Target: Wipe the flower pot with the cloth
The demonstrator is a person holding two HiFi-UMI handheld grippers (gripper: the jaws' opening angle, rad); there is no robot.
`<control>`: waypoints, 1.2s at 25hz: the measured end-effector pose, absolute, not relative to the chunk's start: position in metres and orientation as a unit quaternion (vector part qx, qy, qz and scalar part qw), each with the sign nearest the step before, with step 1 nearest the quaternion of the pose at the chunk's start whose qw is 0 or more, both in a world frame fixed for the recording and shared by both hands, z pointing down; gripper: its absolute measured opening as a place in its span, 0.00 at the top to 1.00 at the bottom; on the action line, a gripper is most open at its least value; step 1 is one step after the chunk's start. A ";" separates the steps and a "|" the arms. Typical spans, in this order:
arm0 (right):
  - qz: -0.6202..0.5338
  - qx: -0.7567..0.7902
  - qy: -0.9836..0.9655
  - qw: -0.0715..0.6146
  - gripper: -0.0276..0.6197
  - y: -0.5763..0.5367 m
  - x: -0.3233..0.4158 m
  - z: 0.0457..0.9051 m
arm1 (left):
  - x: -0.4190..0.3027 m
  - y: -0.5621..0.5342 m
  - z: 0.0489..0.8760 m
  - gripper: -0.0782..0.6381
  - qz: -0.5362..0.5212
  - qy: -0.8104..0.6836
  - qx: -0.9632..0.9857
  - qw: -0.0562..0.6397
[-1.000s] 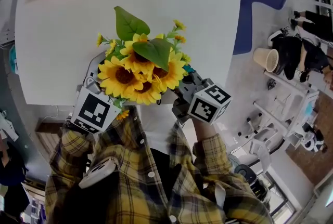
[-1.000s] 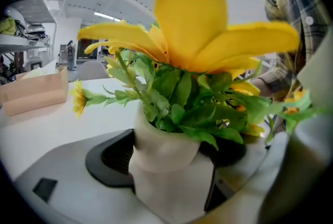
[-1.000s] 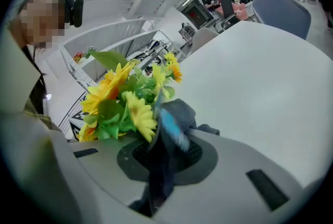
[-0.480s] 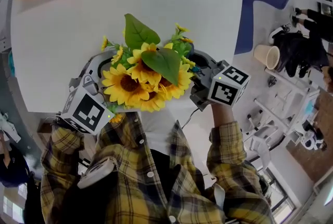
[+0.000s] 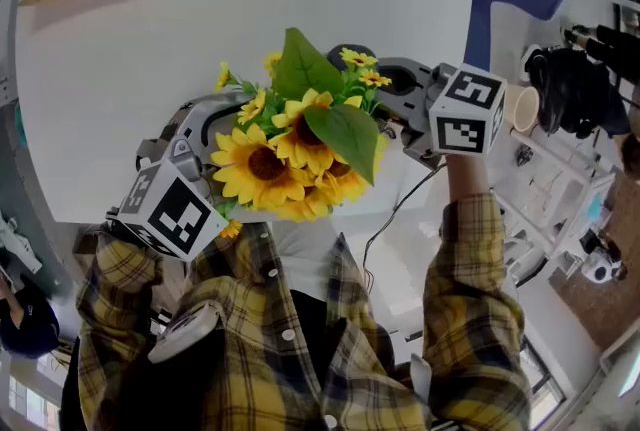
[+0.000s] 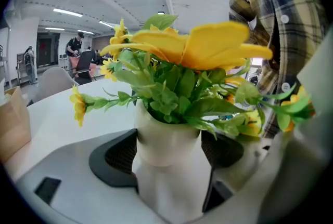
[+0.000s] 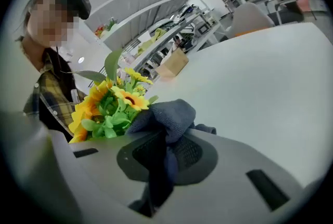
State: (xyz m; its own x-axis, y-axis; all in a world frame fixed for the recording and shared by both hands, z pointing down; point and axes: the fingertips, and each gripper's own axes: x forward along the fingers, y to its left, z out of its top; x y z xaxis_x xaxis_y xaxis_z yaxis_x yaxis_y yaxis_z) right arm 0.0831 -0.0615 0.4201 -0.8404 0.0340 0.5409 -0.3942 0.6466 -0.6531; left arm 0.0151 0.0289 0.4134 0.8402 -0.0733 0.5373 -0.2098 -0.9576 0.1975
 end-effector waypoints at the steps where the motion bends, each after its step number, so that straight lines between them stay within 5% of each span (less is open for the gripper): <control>1: 0.395 0.085 -0.873 0.272 0.91 -0.064 0.078 0.419 | 0.014 0.029 0.414 0.34 0.274 -0.069 0.951 0.123; 14: 0.314 -0.078 -0.882 0.343 0.91 -0.077 0.023 0.422 | 0.010 0.028 0.415 0.33 0.285 0.007 0.954 0.096; 30: 0.402 0.222 -0.866 0.197 0.91 -0.029 0.108 0.413 | 0.012 0.077 0.416 0.33 0.245 -0.216 0.917 0.227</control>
State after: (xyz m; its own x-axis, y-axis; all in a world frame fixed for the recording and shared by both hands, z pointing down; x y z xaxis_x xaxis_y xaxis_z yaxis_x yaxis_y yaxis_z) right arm 0.1078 -0.0287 0.4130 -0.8230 -0.2266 0.5209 -0.5441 0.5779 -0.6083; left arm 0.0117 0.0775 0.4159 0.7868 -0.2853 0.5473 -0.5077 -0.8034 0.3111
